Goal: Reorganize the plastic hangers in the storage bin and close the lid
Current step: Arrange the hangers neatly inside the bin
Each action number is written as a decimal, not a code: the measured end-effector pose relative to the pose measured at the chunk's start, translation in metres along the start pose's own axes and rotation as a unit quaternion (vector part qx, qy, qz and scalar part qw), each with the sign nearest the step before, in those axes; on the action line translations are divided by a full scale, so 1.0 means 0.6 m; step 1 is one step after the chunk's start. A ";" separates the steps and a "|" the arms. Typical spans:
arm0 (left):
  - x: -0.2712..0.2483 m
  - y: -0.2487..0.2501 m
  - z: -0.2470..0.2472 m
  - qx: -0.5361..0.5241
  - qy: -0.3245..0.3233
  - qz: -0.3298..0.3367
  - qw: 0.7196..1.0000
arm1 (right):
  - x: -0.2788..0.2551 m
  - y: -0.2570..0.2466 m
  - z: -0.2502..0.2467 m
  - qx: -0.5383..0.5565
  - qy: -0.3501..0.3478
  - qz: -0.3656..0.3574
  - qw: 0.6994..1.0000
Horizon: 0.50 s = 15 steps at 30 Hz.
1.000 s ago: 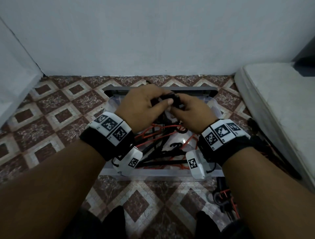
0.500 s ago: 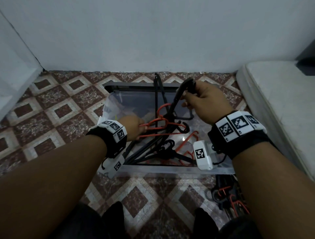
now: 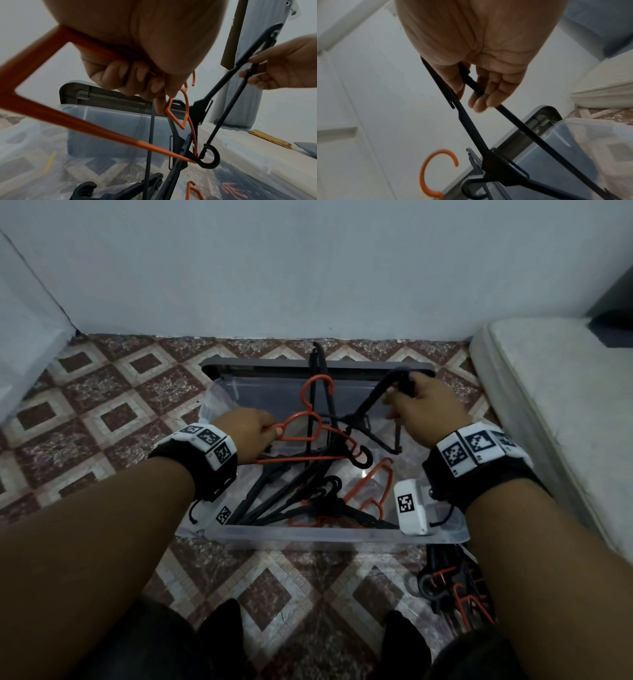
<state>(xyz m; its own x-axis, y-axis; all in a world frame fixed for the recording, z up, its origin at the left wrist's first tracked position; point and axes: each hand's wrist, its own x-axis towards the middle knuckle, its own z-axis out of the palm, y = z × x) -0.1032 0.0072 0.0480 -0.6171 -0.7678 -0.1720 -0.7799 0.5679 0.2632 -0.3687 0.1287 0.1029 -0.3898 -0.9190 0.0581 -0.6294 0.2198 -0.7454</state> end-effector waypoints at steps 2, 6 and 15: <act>-0.002 -0.003 0.002 -0.007 -0.001 -0.001 1.000 | 0.005 -0.006 -0.011 0.076 0.062 0.007 0.995; 0.001 -0.005 0.007 -0.012 -0.017 -0.026 0.999 | 0.005 -0.029 -0.035 0.106 0.178 -0.026 0.978; -0.020 0.010 0.053 0.096 -0.207 -0.062 0.972 | 0.002 -0.051 -0.076 0.233 0.326 -0.079 0.913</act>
<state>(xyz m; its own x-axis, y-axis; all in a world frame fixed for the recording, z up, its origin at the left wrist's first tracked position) -0.1037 0.0290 0.0217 -0.4759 -0.6714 -0.5681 -0.8312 0.5544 0.0411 -0.3804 0.1361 0.1564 -0.7320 -0.5031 0.4593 -0.4178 -0.2010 -0.8860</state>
